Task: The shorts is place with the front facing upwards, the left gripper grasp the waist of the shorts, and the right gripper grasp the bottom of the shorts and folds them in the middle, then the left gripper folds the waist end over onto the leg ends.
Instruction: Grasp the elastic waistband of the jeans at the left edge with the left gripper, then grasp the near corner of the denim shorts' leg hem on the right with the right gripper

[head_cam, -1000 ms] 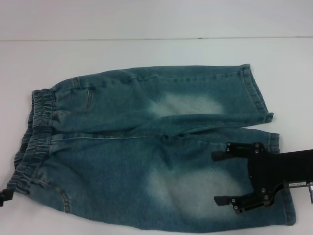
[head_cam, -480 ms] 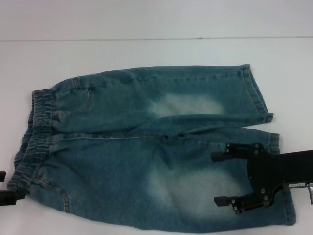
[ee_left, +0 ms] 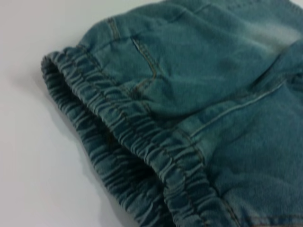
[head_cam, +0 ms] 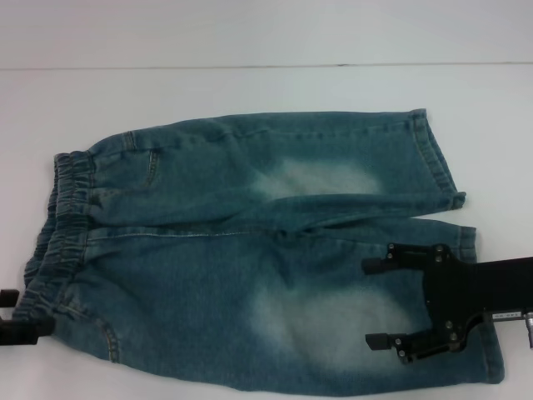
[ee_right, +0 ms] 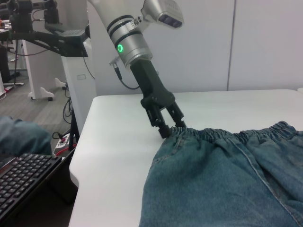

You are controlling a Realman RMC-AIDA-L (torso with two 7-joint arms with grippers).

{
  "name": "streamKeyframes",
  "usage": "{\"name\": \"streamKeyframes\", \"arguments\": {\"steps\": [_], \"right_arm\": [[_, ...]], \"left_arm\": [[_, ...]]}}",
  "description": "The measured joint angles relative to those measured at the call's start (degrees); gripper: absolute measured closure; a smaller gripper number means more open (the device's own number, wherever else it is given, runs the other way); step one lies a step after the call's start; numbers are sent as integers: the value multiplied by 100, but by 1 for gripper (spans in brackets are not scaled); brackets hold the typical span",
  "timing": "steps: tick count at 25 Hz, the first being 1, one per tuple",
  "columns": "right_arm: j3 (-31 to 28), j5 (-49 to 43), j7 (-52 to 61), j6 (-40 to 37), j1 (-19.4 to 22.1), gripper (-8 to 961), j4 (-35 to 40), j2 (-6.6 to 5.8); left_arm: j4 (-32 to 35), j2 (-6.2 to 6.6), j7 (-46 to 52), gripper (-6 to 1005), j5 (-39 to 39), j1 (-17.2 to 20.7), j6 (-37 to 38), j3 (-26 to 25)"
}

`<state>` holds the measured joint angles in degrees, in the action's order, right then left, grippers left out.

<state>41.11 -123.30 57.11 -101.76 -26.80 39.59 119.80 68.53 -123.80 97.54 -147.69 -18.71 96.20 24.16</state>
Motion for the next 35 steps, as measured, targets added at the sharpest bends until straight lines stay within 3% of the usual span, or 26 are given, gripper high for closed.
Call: {"name": "streamKeyframes", "arguments": {"steps": [8,14,19,22,27,32,35], "right_arm": [[-40,23,17,123,25,9,-8,10],[-50,33,48,248,19,9,-26,26],[-51,44,54,251,27,8,-29,27],[-99,44,58,254,32,8,-57,27],[-371,71,507,244,34,8,-41,20],[-584,87,1699,140,150,8,552,-42],[-534,23,2591,-85,339,9,1343,-49]], "left_arm": [[-14,-7,237,161,-178,-53,-67,328],[41,-3,263,358,-190,-116,-50,354],[9,2,393,598,-182,-180,-32,358],[7,-1,489,801,-150,-202,-23,345],[-8,-18,575,941,-102,-212,-38,333],[-50,-28,561,940,-52,-192,-206,319],[-115,-27,531,940,-35,-181,-325,315]]}}
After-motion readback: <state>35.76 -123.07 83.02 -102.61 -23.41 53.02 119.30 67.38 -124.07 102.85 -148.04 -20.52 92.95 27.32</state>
